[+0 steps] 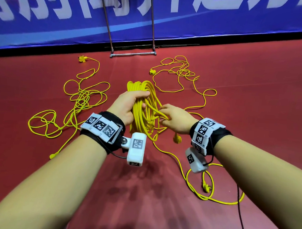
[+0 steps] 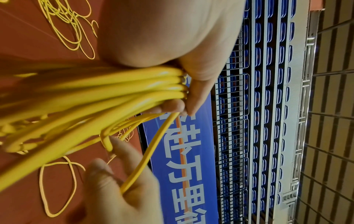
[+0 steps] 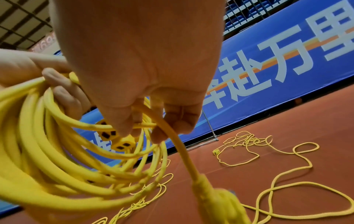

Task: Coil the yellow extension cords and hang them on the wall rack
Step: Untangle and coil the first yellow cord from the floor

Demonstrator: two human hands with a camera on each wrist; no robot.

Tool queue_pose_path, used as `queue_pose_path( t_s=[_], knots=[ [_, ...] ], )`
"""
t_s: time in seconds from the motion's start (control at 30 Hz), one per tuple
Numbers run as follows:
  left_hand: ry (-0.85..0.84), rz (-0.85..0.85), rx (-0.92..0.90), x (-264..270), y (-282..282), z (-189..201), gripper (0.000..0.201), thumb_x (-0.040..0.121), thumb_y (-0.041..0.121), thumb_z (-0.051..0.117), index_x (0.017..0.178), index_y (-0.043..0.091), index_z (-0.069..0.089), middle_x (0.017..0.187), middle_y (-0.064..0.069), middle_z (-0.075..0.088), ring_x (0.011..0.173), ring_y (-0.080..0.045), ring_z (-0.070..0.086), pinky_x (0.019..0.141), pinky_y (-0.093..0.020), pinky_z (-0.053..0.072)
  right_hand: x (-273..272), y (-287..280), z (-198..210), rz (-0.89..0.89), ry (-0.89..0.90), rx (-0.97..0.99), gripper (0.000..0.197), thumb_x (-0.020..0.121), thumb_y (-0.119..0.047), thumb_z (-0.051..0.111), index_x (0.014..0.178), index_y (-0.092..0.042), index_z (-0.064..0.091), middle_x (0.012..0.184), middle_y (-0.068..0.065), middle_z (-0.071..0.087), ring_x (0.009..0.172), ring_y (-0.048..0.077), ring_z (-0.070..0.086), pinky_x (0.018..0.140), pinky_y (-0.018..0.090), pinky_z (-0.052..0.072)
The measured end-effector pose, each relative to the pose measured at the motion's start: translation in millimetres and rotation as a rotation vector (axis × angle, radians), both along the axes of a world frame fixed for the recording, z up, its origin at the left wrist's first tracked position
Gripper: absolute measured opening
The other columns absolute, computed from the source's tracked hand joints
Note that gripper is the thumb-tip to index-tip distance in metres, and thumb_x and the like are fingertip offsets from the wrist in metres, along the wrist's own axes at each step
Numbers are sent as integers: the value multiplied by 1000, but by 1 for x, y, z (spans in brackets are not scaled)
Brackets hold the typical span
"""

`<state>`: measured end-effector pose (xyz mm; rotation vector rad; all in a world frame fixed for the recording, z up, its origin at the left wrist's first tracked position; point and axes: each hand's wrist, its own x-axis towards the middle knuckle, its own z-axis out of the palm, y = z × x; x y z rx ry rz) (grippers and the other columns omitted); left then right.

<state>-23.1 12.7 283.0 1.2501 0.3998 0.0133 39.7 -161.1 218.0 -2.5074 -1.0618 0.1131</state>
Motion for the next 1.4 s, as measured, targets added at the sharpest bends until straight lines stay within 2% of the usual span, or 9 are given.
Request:
queue_pose_path(
  t_s=[0.13, 0.27, 0.43, 0.77, 0.9, 1.0, 1.07, 1.13, 1.4],
  knots=[
    [-44, -26, -3, -1, -6, 6, 7, 87, 8, 67, 84, 11, 62, 59, 0, 59, 40, -8, 48, 47, -22, 46, -3, -9, -2, -28, 126, 12, 25, 97, -34, 57, 92, -13, 69, 79, -3, 62, 84, 21, 60, 72, 29, 41],
    [-78, 18, 14, -1, -10, 4, 15, 84, 7, 72, 92, 12, 61, 63, -1, 61, 41, -8, 48, 45, -20, 45, -1, -10, -2, -61, 252, 91, 35, 99, -36, 54, 68, -21, 59, 69, 0, 67, 58, 8, 57, 61, 24, 43],
    [-63, 71, -13, -5, -12, -3, 17, 81, 5, 74, 91, 13, 62, 67, -2, 62, 43, -7, 49, 46, -21, 47, -11, -3, 3, -115, 472, 223, 39, 103, -28, 47, 67, -14, 46, 60, 7, 57, 35, 2, 50, 40, 17, 36],
    [-48, 105, 5, -8, -21, -8, 18, 81, -1, 71, 79, 12, 60, 66, -7, 55, 43, -10, 49, 44, -22, 46, -15, 8, -1, -140, 624, 182, 26, 103, -32, 44, 94, -9, 53, 68, 15, 67, 41, 22, 51, 38, 22, 40],
    [-35, 158, -24, -5, -16, -6, 18, 85, 0, 67, 76, 13, 58, 60, -6, 54, 42, -12, 52, 49, -28, 54, -14, 6, 0, -74, 538, 248, 13, 91, -19, 67, 90, -10, 56, 72, 10, 59, 45, 21, 52, 39, 26, 42],
    [-50, 187, -2, -3, -8, -6, 18, 86, 1, 64, 74, 11, 57, 52, -5, 54, 41, -15, 53, 54, -29, 53, -14, 2, 7, -105, 494, 420, 18, 84, -7, 73, 92, -9, 57, 68, 5, 57, 43, 16, 51, 39, 25, 41],
    [-52, 200, 19, -3, -5, -7, 18, 87, 3, 64, 72, 10, 56, 49, -5, 55, 42, -17, 55, 59, -31, 51, -16, 2, 16, -94, 530, 516, 12, 90, -13, 70, 90, -6, 60, 59, -1, 57, 42, 11, 50, 39, 22, 39],
    [-42, 203, 4, -4, -5, -8, 19, 88, 8, 64, 71, 10, 57, 51, -6, 57, 43, -17, 56, 62, -32, 51, -19, 7, 23, -89, 577, 534, 21, 97, -23, 60, 86, -6, 62, 56, 2, 55, 42, 11, 48, 38, 20, 36],
    [-28, 86, -34, -6, -15, -13, 17, 83, 17, 76, 82, 10, 60, 62, -7, 58, 50, -17, 60, 47, -27, 52, -23, 15, 24, -95, 492, 294, 39, 103, -32, 47, 73, -9, 59, 51, 4, 52, 31, 11, 43, 33, 19, 33]
  ],
)
